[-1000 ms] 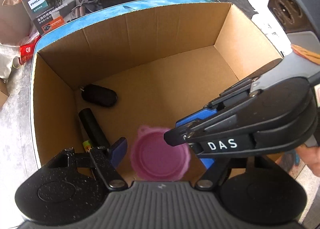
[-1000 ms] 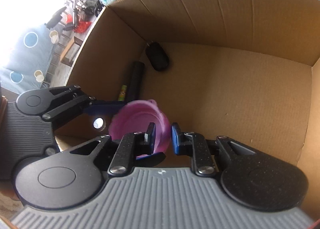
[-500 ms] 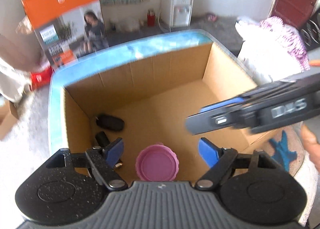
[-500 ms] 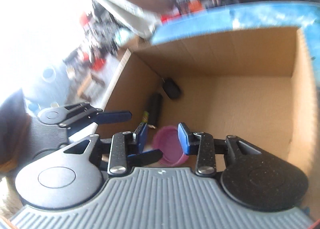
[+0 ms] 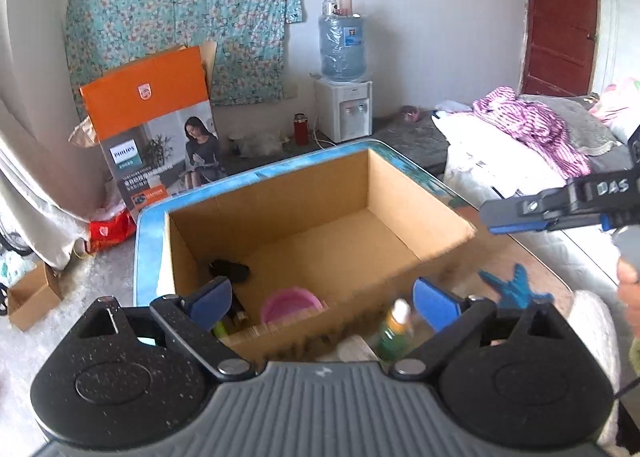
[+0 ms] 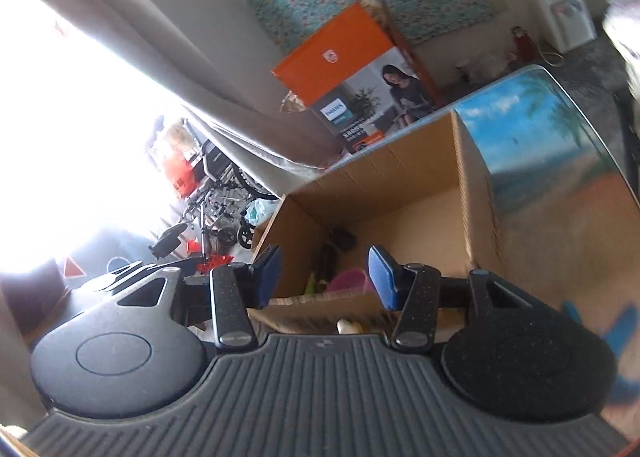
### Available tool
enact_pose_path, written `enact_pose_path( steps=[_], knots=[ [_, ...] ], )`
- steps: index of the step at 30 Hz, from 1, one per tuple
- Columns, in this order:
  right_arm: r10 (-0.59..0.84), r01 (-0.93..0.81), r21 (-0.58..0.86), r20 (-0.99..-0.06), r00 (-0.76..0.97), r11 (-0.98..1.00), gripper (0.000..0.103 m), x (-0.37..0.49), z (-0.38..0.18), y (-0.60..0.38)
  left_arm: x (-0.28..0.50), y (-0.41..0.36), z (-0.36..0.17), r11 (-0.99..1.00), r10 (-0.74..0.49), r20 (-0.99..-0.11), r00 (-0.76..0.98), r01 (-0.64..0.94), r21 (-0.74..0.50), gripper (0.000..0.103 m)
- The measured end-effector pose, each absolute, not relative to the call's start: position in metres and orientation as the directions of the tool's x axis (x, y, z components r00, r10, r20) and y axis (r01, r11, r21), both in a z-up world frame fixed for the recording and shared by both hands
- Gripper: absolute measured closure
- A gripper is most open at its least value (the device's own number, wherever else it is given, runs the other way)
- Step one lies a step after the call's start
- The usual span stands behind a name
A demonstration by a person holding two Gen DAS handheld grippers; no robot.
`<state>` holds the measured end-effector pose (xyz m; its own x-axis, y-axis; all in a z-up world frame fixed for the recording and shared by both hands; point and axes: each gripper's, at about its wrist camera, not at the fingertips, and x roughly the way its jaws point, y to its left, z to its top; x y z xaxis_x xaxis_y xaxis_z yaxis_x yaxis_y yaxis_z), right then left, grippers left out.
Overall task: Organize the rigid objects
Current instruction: 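Grasp the black electrical tape roll on the table with the right gripper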
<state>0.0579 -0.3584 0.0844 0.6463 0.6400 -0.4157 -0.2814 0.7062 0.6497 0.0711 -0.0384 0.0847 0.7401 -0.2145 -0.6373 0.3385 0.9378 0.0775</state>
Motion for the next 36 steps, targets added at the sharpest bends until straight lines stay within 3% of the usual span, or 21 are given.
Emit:
enact_pose_path(
  steps=[11,19,24,30,36],
  knots=[
    [0.656,-0.224,0.647,-0.568,0.497,0.729,0.055,0.032,0.001,-0.298,0.045,-0.060,-0.021,0.920,-0.210,-0.798,0.564,0.391,0.034,0.006],
    [0.628,-0.247,0.581,-0.675,0.388,0.776,0.056,0.053,-0.024,-0.260,0.045,-0.069,-0.057,0.927,-0.183,-0.804,0.566,0.371,0.050,0.016],
    [0.604,-0.257,0.546,-0.713,0.358,0.797,0.062,0.063,-0.037,-0.245,0.048,-0.074,-0.068,0.919,-0.205,-0.812,0.546,0.394,0.033,0.034],
    [0.608,-0.265,0.547,-0.714,0.348,0.794,0.073,0.067,-0.043,-0.239,0.049,-0.071,-0.069,0.917,-0.237,-0.803,0.547,0.399,0.001,0.037],
    [0.587,-0.239,0.537,-0.721,0.368,0.809,0.075,0.063,-0.040,-0.251,0.052,-0.080,-0.068,0.907,-0.269,-0.794,0.545,0.421,-0.018,0.037]
  ],
)
